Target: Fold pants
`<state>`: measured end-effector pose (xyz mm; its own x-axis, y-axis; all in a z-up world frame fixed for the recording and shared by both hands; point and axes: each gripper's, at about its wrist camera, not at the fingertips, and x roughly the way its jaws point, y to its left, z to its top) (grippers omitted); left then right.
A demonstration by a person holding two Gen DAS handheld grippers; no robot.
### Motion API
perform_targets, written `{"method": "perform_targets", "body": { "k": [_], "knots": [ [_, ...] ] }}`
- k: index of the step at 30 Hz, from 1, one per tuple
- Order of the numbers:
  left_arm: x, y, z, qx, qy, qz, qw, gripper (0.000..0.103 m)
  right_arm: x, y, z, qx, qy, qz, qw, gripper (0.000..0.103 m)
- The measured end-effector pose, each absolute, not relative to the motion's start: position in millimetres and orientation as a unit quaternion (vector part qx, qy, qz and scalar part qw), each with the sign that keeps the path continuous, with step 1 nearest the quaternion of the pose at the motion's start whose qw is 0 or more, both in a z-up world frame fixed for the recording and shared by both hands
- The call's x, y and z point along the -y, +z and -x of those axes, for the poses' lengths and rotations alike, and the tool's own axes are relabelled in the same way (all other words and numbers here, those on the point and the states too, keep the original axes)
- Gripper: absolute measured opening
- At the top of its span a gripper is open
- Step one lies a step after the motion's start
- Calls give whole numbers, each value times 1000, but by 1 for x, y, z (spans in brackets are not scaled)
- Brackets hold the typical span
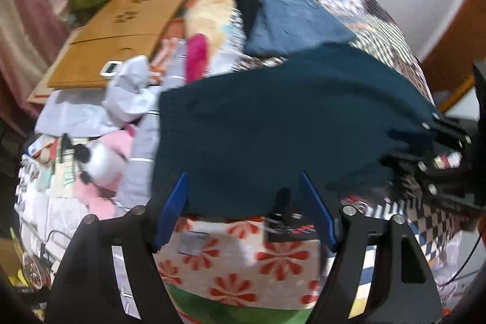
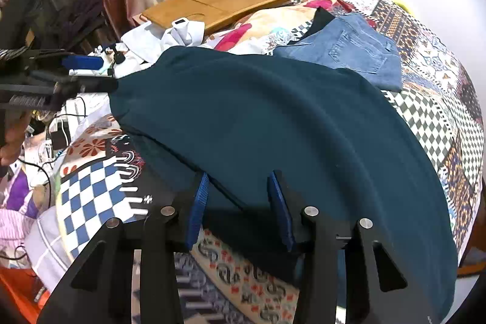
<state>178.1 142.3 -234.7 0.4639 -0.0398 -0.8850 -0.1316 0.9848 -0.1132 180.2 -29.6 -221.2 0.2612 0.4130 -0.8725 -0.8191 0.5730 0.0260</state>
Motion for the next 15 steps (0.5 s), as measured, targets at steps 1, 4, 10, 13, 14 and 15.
{"method": "perform_targets", "body": {
  "k": [1, 4, 10, 13, 14, 15],
  "knots": [
    [-136, -237, -180, -521, 18, 79, 850, 75, 29, -222, -181, -452, 411, 221, 760, 24],
    [-113, -242, -182, -523, -5, 58, 850, 75, 33, -220, -183, -457, 412, 203, 762, 13],
    [-80, -243, -182, -512, -9, 5, 859, 75, 38, -205, -169, -448, 428, 186, 762, 8],
    [-85, -235, -182, -504, -22, 30, 863, 75, 38, -201, -162, -447, 435, 186, 759, 7],
    [-87, -233, -182, -502, -24, 39, 864, 75, 39, -201, -160, -449, 437, 187, 757, 7],
    [-90, -230, -182, -500, -28, 47, 864, 75, 40, -201, -159, -449, 437, 188, 756, 7]
  ]
}}
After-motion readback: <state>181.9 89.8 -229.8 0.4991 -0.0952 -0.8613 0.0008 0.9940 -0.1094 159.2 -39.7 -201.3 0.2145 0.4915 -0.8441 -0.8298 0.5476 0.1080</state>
